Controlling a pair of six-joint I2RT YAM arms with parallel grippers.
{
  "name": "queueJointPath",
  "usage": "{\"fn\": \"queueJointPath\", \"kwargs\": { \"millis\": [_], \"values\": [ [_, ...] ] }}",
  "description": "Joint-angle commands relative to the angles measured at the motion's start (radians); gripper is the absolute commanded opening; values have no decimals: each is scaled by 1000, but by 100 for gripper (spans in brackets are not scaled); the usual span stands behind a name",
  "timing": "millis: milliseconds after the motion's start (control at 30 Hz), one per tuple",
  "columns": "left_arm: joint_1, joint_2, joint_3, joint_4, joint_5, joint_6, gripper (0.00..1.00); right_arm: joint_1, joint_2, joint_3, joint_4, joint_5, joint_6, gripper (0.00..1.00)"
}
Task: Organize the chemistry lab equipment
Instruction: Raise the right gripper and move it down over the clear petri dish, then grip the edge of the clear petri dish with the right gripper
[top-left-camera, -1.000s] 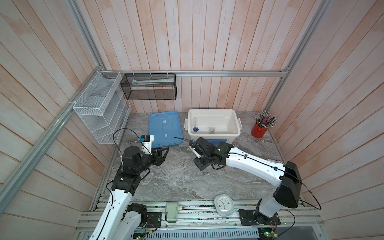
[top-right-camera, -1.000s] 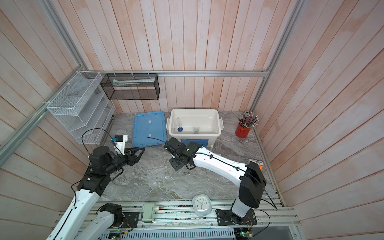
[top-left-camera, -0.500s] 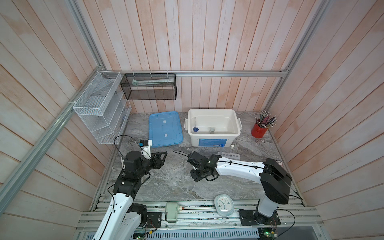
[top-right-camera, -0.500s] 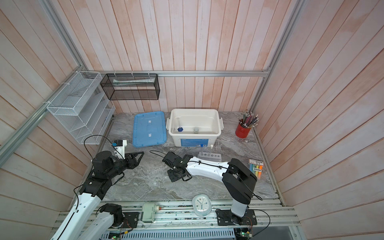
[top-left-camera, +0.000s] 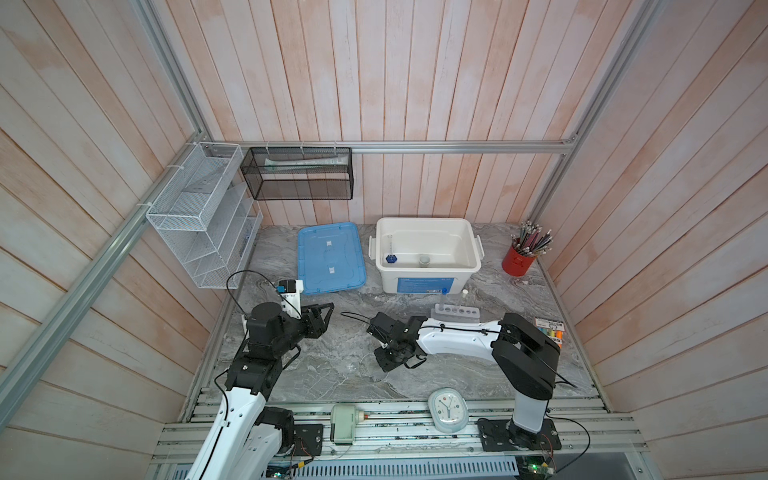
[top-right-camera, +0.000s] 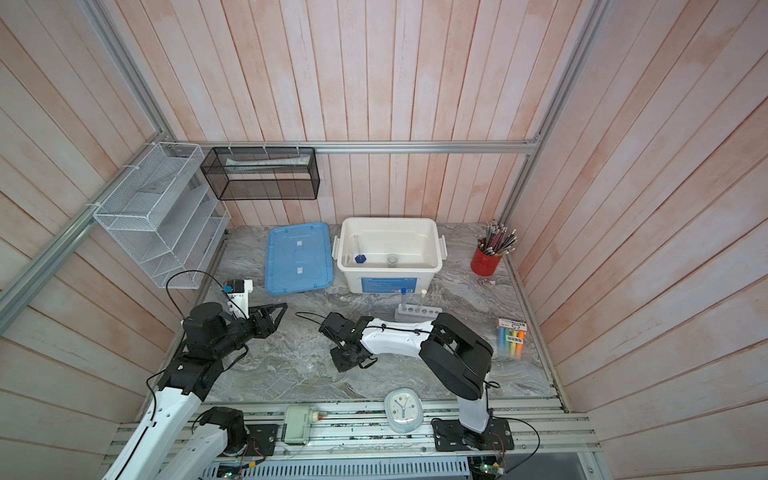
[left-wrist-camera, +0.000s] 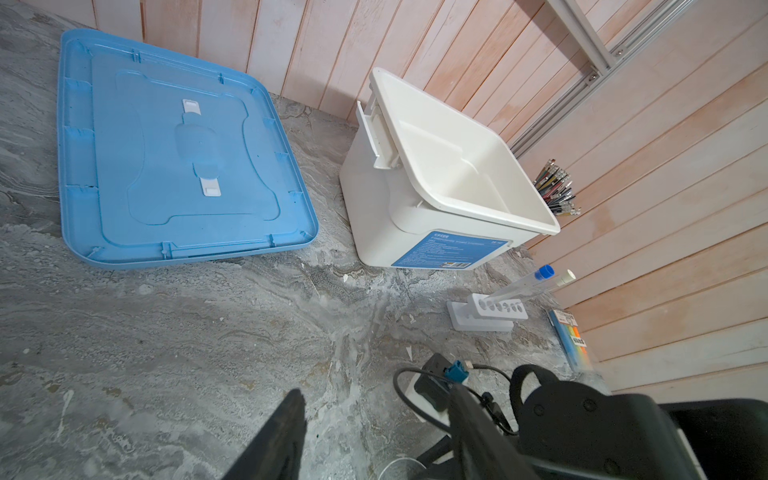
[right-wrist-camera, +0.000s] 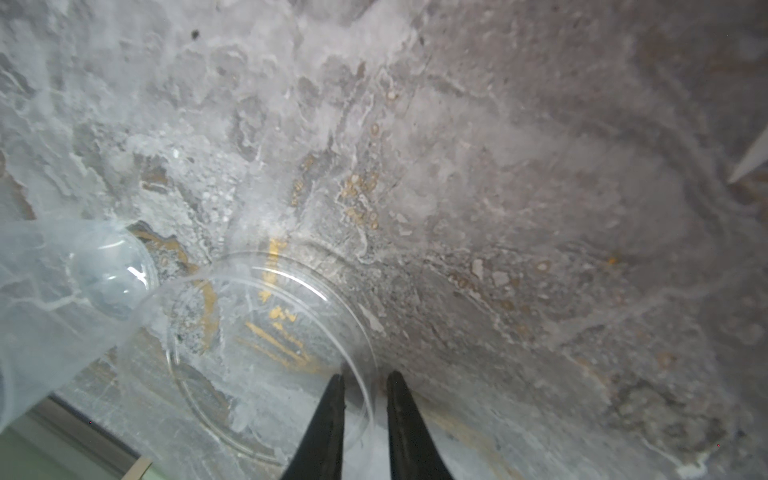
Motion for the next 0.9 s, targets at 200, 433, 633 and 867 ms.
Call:
{"fn": "queueJointPath", "kwargs": {
  "millis": [200,433,633,867],
  "values": [
    [4,10,1,3,-9,10,57,2,23,39,-68,28,-14,2],
    [4,5,0,2,-12,10,57,-19,-54,129,-230,93,-66,0],
    [2,32,40,36,66,-10,57,-39,-102,409,-534,245,-117,0],
    [-2,64,106,20,57,40,57,-132,-147,637,-656,351,-179,0]
  ]
}}
